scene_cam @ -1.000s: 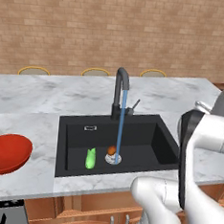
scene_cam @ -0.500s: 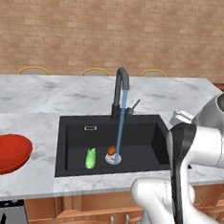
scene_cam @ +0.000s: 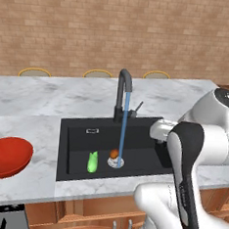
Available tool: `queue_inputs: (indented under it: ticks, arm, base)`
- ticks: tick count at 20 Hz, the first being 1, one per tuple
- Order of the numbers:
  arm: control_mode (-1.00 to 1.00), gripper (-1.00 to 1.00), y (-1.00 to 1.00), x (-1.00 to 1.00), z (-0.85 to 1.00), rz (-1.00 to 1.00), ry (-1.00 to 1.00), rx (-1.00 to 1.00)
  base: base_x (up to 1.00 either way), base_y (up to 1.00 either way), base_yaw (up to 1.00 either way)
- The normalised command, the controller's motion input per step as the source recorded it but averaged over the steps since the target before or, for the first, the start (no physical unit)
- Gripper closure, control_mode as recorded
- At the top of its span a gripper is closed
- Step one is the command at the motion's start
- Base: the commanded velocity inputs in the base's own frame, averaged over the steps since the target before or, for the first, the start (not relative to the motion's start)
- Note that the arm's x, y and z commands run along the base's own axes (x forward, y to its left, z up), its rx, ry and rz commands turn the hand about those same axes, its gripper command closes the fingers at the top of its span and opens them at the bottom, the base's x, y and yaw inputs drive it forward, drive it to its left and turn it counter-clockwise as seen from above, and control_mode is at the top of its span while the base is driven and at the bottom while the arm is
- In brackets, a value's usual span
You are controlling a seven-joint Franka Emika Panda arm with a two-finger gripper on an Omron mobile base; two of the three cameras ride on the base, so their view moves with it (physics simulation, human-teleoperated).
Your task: Pick the corns from the sink and place them in one bowl. Place the mango in the other bowl. Then turn off the sink faucet.
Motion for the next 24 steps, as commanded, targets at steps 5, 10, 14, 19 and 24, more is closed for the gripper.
queue_inputs:
  ticks: [5,10,14,19,24]
  arm:
    - [-1.00,-1.00,0.76,0.00,-0.11,0.46,0.09,0.00]
    - [-1.00,-1.00,0.69,0.00,-0.28,0.19,0.02,-0.03]
    - [-1.00,-1.00,0.38,0.02,-0.24,-0.10,0.00,-0.09]
    - [-1.00,-1.00,0.09,0.18,-0.16,-0.16,0.01,-0.11]
    - [-1.00,-1.00,0.00,0.27,-0.01,-0.07,0.00,-0.02]
  base:
    - [0.00,0.00,0.00]
    - [0.00,0.00,0.00]
    - [0.00,0.00,0.00]
    - [0.00,0.00,0.00]
    - [0.00,0.00,0.00]
